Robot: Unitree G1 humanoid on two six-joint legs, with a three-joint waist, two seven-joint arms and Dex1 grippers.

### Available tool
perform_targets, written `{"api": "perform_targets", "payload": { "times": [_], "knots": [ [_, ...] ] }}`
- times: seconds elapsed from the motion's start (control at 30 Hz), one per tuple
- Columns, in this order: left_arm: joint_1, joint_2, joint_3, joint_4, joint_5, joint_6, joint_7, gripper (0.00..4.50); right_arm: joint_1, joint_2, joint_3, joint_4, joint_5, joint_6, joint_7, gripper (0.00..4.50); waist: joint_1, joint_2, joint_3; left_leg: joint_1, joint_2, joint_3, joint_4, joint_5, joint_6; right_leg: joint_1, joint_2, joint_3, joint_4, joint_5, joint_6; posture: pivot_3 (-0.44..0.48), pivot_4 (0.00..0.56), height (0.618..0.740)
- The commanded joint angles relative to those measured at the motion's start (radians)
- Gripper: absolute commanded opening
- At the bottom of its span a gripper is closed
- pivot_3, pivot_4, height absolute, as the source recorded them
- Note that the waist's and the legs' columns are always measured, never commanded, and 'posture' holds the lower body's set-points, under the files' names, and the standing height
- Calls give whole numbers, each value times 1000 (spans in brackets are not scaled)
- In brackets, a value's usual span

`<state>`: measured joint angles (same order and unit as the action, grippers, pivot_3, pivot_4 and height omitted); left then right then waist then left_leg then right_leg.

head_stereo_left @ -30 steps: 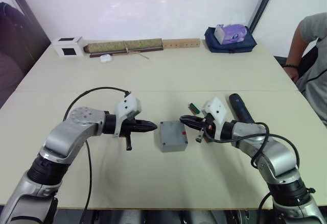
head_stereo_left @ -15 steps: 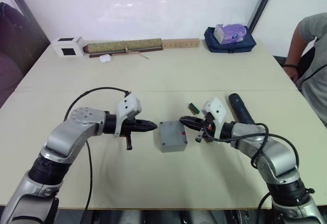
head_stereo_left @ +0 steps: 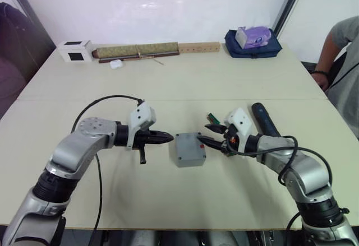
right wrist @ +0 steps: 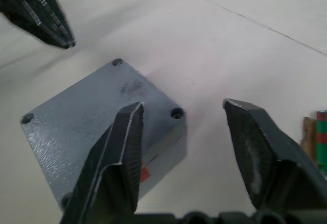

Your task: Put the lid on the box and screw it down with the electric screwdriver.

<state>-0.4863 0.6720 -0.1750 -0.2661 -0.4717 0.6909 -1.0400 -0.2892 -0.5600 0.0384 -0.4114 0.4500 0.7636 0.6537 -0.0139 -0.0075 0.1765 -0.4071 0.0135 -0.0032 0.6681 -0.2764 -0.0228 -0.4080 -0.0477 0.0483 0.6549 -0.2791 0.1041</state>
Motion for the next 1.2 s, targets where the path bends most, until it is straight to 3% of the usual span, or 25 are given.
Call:
{"api": "perform_targets", "payload": {
  "times": [0.03,0.13,0.2,0.3,0.37,0.4,0.53,0.7,1.2],
  "knots": [
    [-28,-13,34,-10,-37,3,-7,0,-39,15,-116,-21,82,58,-38,2508,0,0,0,0,0,0,0,0,0,0,0,0,0,0,0,0,150,740],
    [-79,-49,22,7,-63,-8,-34,0,-99,-61,-290,16,200,203,-41,2508,4,0,0,0,0,0,0,0,0,0,0,0,0,0,0,0,150,740],
    [-116,-65,-14,27,-39,-52,-72,0,-144,-195,-325,119,152,263,-39,2508,7,0,0,-1,0,0,1,0,0,0,-2,-1,0,0,0,0,150,740],
    [-149,-73,-74,37,10,-118,-120,0,-159,-450,-256,271,116,360,76,3687,11,0,0,-1,-4,1,0,0,0,2,-4,-1,-3,0,0,0,150,740],
    [-156,-70,-104,42,45,-157,-139,0,-199,-522,-207,344,111,438,88,4399,0,0,0,-1,-3,1,-1,-1,1,3,-3,-1,-6,0,0,0,150,740],
    [-159,-68,-119,44,63,-178,-150,0,-227,-547,-181,380,97,464,88,4471,-7,0,0,0,-2,1,-1,-1,1,2,-1,0,-6,0,0,0,150,740],
    [-173,-93,-140,52,79,-214,-166,0,-374,-580,-88,536,107,603,149,4471,-26,2,0,0,0,3,-1,-1,1,-1,1,3,-2,0,0,0,150,740],
    [-178,-115,-140,57,84,-219,-158,0,-420,-625,94,629,53,533,305,4471,-25,2,0,0,0,3,-1,-1,1,-1,1,3,-2,0,0,0,150,740],
    [-139,-195,-75,8,-6,-119,-51,0,-626,-464,425,968,-234,292,526,4471,-24,2,0,-1,0,3,0,-1,1,-1,0,3,-2,0,0,0,150,740]
  ]
}}
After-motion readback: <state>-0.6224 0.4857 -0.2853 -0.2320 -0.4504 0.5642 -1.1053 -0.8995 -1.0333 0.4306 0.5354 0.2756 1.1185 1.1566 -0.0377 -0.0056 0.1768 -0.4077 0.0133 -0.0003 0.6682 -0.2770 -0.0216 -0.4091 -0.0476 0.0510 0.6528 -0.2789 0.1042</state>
